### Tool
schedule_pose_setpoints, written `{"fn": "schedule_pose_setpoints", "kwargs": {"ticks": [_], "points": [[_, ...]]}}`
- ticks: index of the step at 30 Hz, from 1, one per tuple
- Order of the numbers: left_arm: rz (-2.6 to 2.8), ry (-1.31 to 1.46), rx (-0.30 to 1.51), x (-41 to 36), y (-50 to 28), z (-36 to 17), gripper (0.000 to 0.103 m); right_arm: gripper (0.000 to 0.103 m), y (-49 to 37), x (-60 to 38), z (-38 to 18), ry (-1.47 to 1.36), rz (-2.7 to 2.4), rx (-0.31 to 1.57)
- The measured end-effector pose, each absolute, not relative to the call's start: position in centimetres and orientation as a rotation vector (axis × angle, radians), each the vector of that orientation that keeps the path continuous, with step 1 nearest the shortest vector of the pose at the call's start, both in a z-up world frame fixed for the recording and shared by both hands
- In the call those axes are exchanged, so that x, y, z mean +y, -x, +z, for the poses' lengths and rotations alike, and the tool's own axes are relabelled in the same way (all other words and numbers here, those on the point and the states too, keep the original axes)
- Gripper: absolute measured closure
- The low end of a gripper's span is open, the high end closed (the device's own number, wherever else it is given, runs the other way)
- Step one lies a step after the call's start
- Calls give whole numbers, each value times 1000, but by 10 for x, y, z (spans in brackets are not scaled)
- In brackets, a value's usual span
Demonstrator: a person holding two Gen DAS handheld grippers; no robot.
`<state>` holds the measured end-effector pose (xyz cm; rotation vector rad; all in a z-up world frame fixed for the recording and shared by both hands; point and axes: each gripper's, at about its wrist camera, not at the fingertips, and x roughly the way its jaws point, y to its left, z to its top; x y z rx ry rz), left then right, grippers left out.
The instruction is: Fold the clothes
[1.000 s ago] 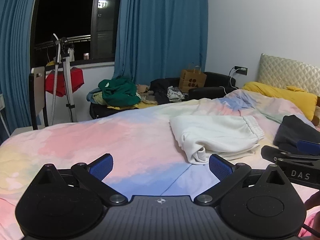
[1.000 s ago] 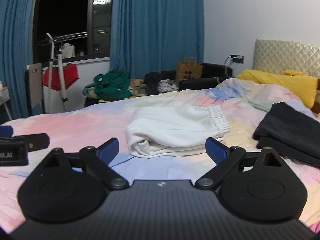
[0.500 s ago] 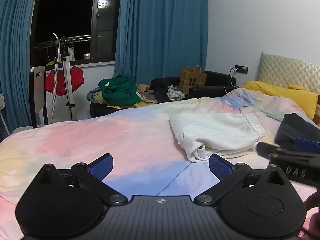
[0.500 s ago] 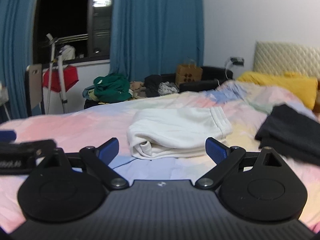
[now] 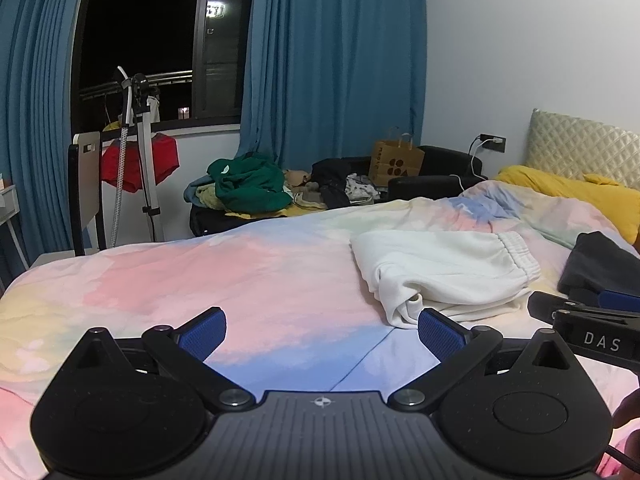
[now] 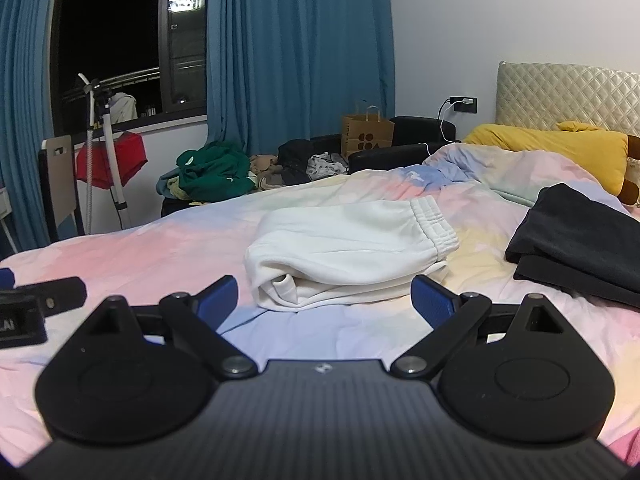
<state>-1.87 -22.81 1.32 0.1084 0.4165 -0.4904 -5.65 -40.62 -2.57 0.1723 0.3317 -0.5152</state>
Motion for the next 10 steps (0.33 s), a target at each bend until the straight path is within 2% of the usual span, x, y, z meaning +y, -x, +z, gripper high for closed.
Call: {"fn": "schedule_pose_setpoints", "kwargs": {"ticks": [10], "points": [[-490,-113,427,-228,18,9,0,8,54,-407,-26,-173,-517,343]]}}
